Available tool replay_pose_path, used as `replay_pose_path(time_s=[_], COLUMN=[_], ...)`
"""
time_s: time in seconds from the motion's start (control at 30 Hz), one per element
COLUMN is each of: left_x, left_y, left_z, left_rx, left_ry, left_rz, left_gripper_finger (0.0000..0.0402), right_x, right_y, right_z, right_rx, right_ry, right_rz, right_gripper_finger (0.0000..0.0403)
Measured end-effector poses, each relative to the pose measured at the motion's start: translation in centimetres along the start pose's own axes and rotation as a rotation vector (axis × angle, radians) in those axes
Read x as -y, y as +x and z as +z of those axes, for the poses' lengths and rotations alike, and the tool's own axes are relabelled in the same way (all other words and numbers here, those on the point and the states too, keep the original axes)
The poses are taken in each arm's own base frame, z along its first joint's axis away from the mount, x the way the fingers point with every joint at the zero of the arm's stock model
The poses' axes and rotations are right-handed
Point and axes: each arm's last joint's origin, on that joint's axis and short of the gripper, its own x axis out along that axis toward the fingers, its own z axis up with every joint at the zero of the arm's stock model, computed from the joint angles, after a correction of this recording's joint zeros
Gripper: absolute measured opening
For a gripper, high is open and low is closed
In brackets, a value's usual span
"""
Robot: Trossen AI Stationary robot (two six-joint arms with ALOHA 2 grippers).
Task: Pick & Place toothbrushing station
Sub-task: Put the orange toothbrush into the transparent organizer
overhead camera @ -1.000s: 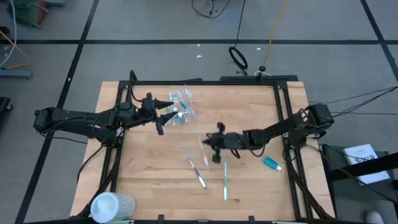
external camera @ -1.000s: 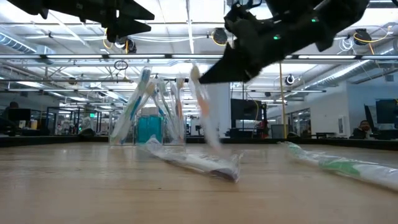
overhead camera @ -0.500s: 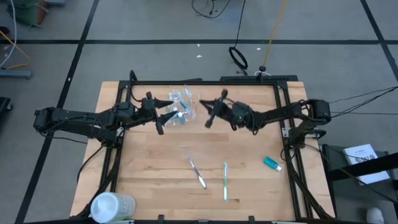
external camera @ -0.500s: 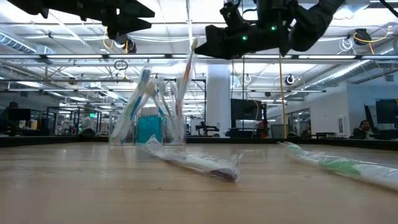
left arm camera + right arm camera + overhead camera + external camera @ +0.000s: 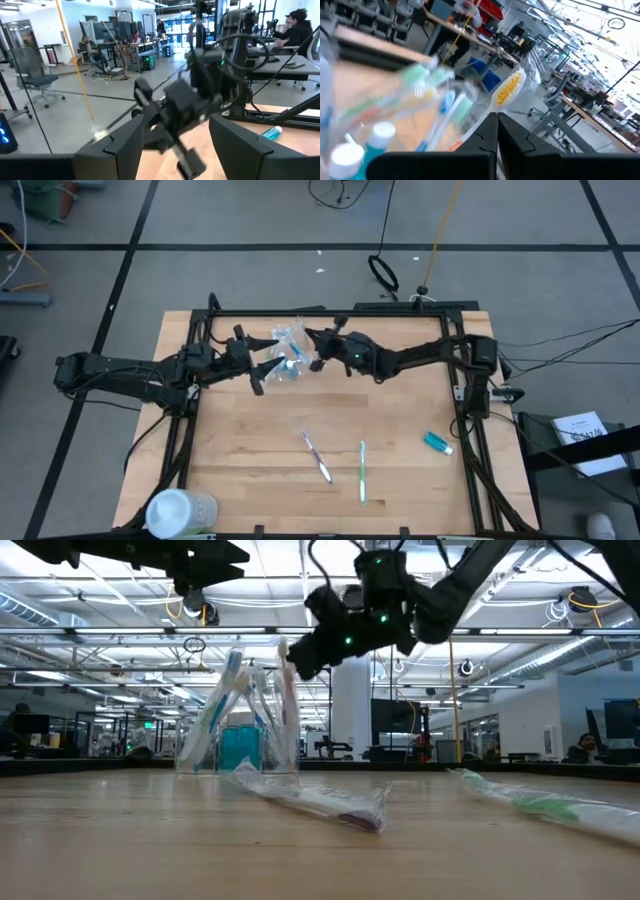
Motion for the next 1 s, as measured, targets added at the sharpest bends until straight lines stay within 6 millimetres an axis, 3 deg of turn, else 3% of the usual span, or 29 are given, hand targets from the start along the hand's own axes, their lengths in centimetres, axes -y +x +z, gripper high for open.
replay_pose_path(time_s=[0.2,0.6,1.0], left_x=[0.0,-0.2,-0.6], left_y=[0.0,0.1,0.1], left_z=[0.0,0.0,-0.1], left_rx=[-0.002,0.0,-0.004], left_ry=[0.016,0.068,0.066], left_rz=[0.001,0.013,0.034], left_gripper_finger=[0.023,0.023,0.023], right_x=[-1.3,0.5,0.2], right_y=[0.6,1.2,1.6], right_z=[-1.7,1.6,-0.9], right_rx=[-0.046,0.127,-0.063], right_ry=[-0.081,-0.073,-0.026], right_rz=[0.028,-0.035,0.095], right_gripper_finger=[0.0,0.0,0.0])
